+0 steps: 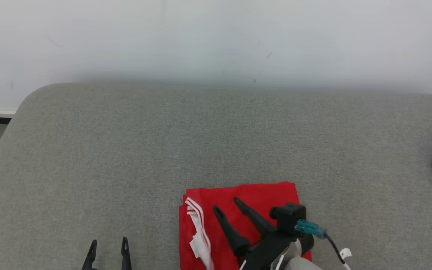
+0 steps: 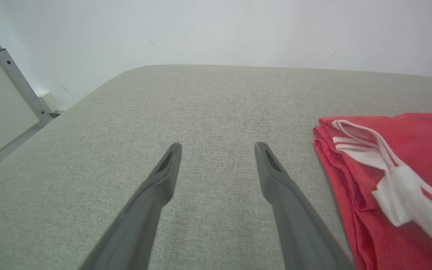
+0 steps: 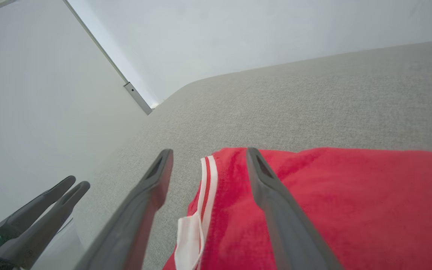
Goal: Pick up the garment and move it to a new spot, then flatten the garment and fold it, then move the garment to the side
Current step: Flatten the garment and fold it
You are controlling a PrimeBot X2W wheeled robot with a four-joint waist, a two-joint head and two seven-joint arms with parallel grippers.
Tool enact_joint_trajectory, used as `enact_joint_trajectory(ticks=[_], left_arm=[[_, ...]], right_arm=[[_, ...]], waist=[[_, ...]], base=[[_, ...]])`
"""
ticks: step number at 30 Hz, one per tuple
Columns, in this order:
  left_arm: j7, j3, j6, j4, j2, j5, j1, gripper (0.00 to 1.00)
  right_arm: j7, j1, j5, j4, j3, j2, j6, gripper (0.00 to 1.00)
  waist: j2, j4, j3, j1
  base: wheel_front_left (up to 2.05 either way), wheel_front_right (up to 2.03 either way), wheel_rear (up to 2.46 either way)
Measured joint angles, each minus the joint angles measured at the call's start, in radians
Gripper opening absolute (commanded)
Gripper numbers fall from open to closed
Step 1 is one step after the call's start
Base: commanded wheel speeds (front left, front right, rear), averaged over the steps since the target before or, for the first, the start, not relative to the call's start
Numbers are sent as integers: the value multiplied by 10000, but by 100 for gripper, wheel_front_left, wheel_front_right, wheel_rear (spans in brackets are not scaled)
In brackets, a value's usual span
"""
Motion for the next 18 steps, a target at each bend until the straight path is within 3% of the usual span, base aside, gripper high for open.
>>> enact_joint_trajectory(ticks=[10, 18], left_arm=[[-2, 67, -59, -4, -2, 61, 61, 100], [-2, 207, -105, -75, 0, 105, 205, 100]], right_arm=[[-263, 79, -449, 71, -1202, -447, 0, 100], [-272, 1037, -2416, -412, -3634, -646, 0, 100]], waist=[[0, -308, -192, 0], [0, -643, -344, 0]], base=[[0, 0, 0], [0, 0, 0]])
